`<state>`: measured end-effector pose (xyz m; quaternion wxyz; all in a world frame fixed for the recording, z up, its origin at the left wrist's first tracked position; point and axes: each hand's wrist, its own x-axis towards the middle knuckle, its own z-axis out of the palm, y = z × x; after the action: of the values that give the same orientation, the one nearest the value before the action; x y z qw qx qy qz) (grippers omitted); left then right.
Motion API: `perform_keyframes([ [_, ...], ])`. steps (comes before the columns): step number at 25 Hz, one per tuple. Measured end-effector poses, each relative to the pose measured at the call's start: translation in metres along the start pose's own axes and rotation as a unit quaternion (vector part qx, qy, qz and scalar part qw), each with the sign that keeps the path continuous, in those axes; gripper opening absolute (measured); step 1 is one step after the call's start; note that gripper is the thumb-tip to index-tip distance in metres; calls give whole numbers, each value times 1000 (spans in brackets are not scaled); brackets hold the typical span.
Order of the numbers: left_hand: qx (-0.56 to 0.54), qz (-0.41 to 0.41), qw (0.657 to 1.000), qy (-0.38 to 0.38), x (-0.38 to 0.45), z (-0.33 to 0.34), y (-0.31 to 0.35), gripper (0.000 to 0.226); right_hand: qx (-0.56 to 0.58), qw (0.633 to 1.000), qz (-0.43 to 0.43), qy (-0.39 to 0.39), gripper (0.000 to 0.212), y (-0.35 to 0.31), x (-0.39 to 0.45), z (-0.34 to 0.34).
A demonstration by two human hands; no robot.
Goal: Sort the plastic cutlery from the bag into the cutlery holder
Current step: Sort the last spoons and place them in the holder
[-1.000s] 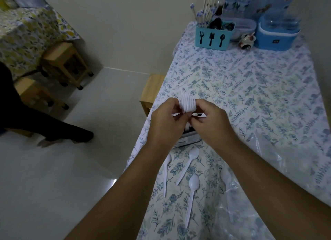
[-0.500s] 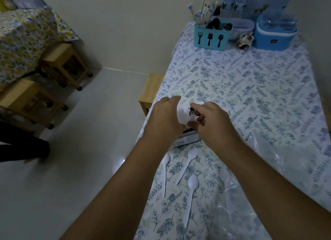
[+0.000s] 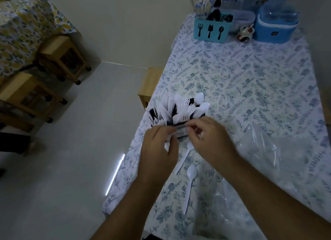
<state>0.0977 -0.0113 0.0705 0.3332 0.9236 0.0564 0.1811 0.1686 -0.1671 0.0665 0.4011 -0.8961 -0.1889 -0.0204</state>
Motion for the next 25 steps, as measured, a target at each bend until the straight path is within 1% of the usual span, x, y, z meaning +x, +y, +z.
perform_keyframes([
  [1,6,-51,998,-25,-18,6,-14,14,-3,998,44,-46,16,8,-18,8],
  [2,14,-124,990,-62,-34,14,-29,13,0,991,93,-94,17,16,-36,17],
  [3,20,-200,974,-102,-50,23,-43,15,9,981,139,-134,17,25,-54,26],
  [4,27,-258,956,-136,-62,32,-54,17,22,971,176,-160,17,32,-70,33],
  [5,33,-281,946,-157,-71,39,-63,19,35,962,207,-176,16,38,-82,39],
  [7,46,-275,945,-171,-76,45,-69,15,58,947,253,-188,17,42,-100,45],
  [9,54,-268,946,-172,-75,43,-69,11,88,939,283,-174,19,42,-110,48],
  [10,43,-277,946,-164,-74,40,-67,19,106,936,297,-159,20,41,-111,48],
  [12,-25,-294,944,-146,-80,31,-60,30,171,919,331,-128,19,35,-109,47],
  [13,-75,-284,942,-163,-86,29,-54,31,224,900,355,-115,19,32,-108,47],
  [15,-164,-243,922,-255,-100,29,-36,27,323,849,406,-101,22,31,-105,46],
  [16,-183,-222,913,-288,-107,32,-28,23,349,832,421,-91,19,31,-105,45],
  [17,-167,-208,918,-292,-112,38,-23,17,357,825,432,-70,17,33,-106,44],
  [18,-133,-198,929,-282,-114,46,-20,10,355,821,445,-43,18,35,-108,41],
  [19,-82,-196,939,-272,-114,51,-19,9,348,819,457,-16,20,38,-110,38],
  [21,22,-189,936,-297,-114,61,-19,24,345,808,477,13,23,45,-114,31],
  [22,51,-172,934,-310,-113,63,-18,25,355,799,485,12,25,48,-115,29],
  [24,65,-160,936,-305,-111,67,-18,20,391,775,496,5,28,50,-118,26],
  [25,44,-176,939,-292,-111,68,-19,23,407,765,500,2,27,50,-119,25],
])
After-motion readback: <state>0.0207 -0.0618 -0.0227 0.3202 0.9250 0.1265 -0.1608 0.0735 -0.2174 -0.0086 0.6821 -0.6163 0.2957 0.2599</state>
